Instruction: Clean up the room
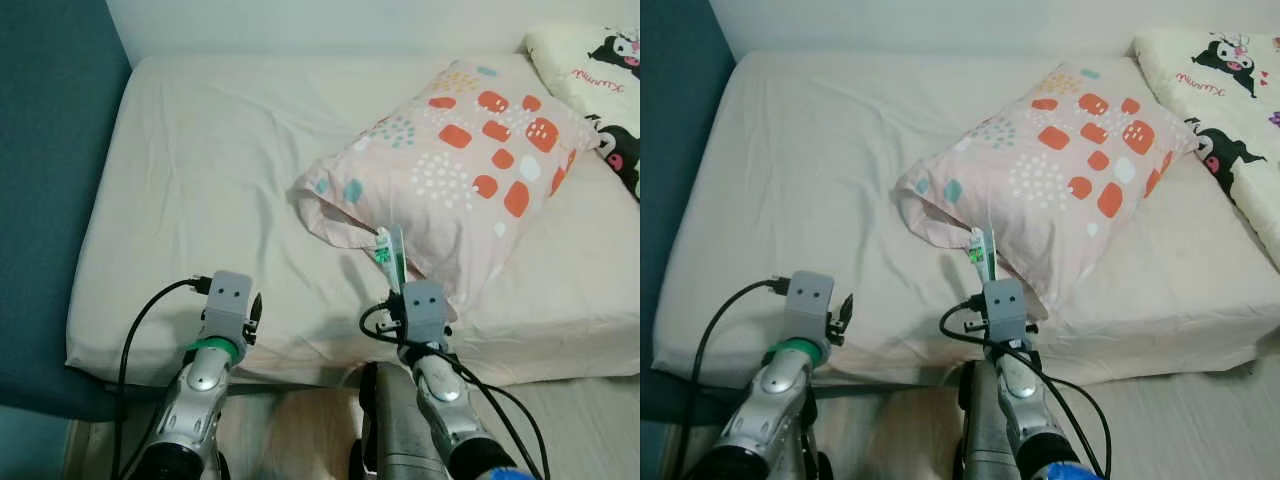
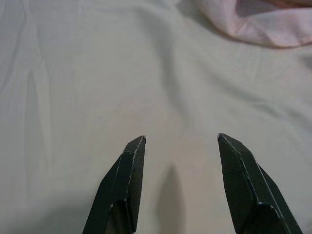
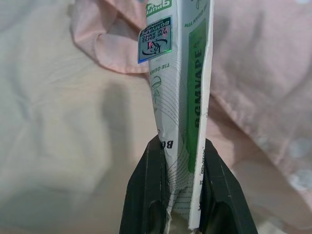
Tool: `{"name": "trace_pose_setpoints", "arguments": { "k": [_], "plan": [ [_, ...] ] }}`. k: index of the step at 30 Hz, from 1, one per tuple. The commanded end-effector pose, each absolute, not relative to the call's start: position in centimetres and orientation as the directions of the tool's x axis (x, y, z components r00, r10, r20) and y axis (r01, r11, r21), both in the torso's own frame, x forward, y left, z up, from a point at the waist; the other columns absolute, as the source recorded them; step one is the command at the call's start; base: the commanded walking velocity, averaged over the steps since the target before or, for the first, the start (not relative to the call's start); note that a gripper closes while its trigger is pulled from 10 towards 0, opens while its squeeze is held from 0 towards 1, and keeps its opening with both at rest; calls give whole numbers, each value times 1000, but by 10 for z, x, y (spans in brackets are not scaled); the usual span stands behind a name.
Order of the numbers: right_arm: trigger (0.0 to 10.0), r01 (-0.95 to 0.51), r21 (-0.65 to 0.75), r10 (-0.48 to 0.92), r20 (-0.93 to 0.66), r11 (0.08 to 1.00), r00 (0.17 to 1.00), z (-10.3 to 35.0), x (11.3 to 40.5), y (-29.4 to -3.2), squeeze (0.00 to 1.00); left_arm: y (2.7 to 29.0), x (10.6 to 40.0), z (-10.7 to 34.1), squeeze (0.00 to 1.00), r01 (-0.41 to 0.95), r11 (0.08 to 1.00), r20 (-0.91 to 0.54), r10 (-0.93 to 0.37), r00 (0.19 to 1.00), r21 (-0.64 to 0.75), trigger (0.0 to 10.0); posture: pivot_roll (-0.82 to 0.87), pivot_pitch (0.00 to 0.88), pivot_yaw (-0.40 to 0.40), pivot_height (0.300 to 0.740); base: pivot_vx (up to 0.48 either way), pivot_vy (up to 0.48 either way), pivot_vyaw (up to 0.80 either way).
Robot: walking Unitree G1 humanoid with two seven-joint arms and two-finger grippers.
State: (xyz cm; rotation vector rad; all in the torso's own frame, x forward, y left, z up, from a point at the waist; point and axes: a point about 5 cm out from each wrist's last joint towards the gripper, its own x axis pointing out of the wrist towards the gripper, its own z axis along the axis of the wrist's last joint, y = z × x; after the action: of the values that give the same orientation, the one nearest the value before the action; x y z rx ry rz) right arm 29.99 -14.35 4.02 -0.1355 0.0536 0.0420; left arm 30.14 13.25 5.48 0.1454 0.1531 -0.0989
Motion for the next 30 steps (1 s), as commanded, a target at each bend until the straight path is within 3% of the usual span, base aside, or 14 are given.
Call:
{"name": "trace_pose_setpoints", "arguments": {
  "k": [1,30],
  "plan": [
    [10000,-33,-139,23,-72,990,997,36,296,-146,0,129,298,47,0,119,982,-176,-92,980,147,10000,-20,67,-20,571,0,0,0],
    [10000,-57,-133,46,-84,989,995,39,302,-132,0,130,301,50,0,131,979,-124,-112,986,154,10000,2,35,-24,676,0,0,0]
  ]
}}
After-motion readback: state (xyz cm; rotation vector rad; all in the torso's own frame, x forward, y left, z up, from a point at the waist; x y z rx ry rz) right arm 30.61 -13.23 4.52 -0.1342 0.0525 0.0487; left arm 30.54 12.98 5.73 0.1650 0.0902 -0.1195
